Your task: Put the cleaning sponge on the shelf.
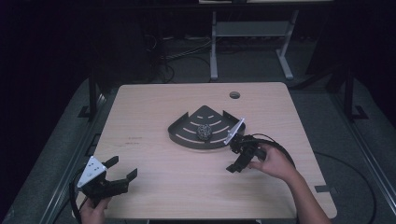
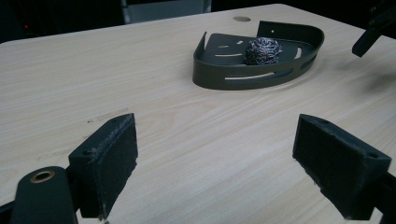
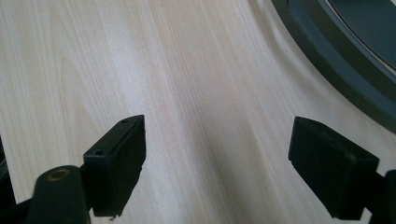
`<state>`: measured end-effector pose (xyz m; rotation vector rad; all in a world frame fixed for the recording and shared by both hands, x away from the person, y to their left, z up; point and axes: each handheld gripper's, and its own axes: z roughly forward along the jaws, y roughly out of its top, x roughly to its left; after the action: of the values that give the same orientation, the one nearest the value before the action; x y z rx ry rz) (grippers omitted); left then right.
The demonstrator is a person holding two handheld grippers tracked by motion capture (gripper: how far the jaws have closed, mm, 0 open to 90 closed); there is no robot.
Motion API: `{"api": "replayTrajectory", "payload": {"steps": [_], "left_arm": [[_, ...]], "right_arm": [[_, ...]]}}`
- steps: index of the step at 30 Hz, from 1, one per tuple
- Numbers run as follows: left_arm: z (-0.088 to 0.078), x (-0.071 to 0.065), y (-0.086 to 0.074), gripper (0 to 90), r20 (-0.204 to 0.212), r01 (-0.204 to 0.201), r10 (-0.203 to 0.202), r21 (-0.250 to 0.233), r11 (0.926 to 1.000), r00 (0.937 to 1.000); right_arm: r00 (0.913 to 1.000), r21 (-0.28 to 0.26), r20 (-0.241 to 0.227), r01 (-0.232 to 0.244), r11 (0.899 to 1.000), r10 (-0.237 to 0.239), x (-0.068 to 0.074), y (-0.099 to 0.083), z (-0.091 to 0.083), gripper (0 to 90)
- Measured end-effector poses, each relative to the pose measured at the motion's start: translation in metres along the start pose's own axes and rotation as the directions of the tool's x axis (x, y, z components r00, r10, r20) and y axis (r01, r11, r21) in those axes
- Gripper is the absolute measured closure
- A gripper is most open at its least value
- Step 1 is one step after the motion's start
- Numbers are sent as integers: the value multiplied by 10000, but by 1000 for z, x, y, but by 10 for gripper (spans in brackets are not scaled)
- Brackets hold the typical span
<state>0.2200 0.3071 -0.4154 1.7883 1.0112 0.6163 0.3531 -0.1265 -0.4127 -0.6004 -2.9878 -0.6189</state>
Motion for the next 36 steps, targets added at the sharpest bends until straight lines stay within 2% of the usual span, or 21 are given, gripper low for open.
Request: {"api": "replayTrajectory", "payload": {"steps": [11,16,23,25,36], "left_arm": [[0,-1,0,132,2,-2,2,10,10000,10000],[0,-1,0,132,2,-16,16,17,10000,10000],[1,-2,0,132,13,-26,26,12,10000,10000],[1,-2,0,132,14,-68,68,33,10000,10000],[2,-3,-1,132,39,-81,81,87,9999,10000]], "right_arm": [[9999,-170,54,117,9998,-116,7,-8,-4,185],[10000,-82,30,22,10000,-22,8,-15,-1,183],[9999,-240,-75,-129,9996,128,10,-25,0,186],[9999,-126,-24,-155,9998,155,11,-27,1,184],[9995,-337,-110,-300,9990,296,14,-40,3,185]]}}
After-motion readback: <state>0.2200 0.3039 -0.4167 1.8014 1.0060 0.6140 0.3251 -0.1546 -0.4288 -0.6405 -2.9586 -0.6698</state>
